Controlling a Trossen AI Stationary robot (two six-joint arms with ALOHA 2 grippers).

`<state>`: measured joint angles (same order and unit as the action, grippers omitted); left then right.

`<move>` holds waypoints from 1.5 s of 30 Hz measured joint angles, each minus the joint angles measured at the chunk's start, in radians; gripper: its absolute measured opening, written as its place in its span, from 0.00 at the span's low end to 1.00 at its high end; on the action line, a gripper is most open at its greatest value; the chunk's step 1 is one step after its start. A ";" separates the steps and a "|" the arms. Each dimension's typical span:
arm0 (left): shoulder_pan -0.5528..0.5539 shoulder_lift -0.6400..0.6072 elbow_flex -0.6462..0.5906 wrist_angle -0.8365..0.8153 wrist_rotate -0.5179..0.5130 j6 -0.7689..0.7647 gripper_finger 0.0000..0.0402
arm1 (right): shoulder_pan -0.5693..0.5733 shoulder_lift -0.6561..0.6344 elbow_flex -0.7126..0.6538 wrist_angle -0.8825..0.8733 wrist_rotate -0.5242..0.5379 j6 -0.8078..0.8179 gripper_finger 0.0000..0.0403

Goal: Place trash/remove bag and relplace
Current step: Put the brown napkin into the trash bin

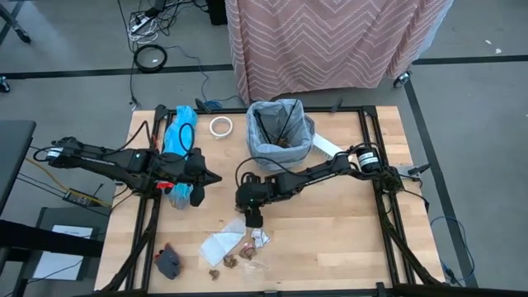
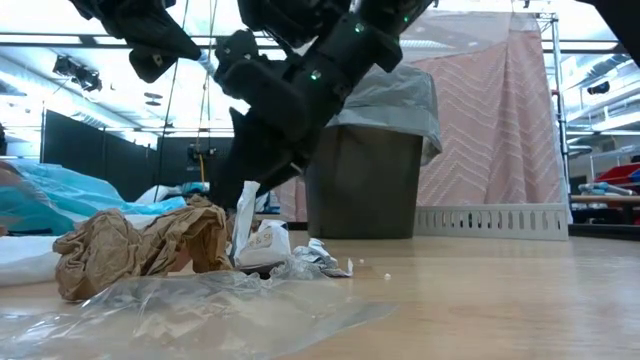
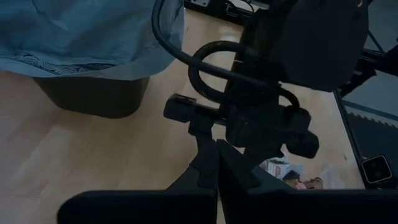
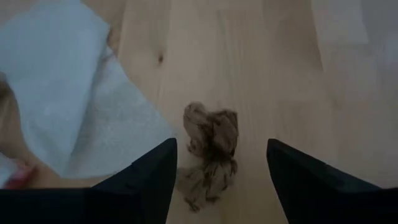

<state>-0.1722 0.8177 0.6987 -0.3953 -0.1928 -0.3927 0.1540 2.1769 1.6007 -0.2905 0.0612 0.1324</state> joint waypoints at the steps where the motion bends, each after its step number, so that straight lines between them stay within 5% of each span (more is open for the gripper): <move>1: 0.000 0.000 0.000 0.000 0.000 0.000 0.01 | -0.002 0.000 -0.008 0.020 0.004 0.005 0.59; 19: 0.000 0.000 0.000 0.002 -0.019 -0.005 0.01 | 0.004 0.046 -0.063 0.095 0.020 0.092 0.51; 22: 0.000 0.000 0.000 0.000 -0.019 -0.005 0.01 | 0.011 0.045 -0.062 0.065 0.057 0.095 0.40; 27: 0.000 0.000 0.000 0.000 -0.023 -0.003 0.01 | 0.014 0.038 -0.038 -0.005 0.059 0.123 0.06; 29: 0.000 0.000 0.000 0.000 -0.027 -0.003 0.01 | 0.016 0.035 -0.014 -0.028 0.060 0.130 0.04; 36: 0.000 0.000 0.000 0.000 -0.049 -0.002 0.01 | 0.031 0.030 0.154 -0.195 0.083 0.053 0.01; 45: 0.000 0.000 0.000 0.001 -0.050 -0.003 0.01 | 0.025 0.028 0.552 -0.743 0.278 -0.096 0.00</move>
<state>-0.1722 0.8173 0.6991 -0.3946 -0.2428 -0.3962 0.1786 2.2051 2.1525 -1.0336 0.3394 0.0363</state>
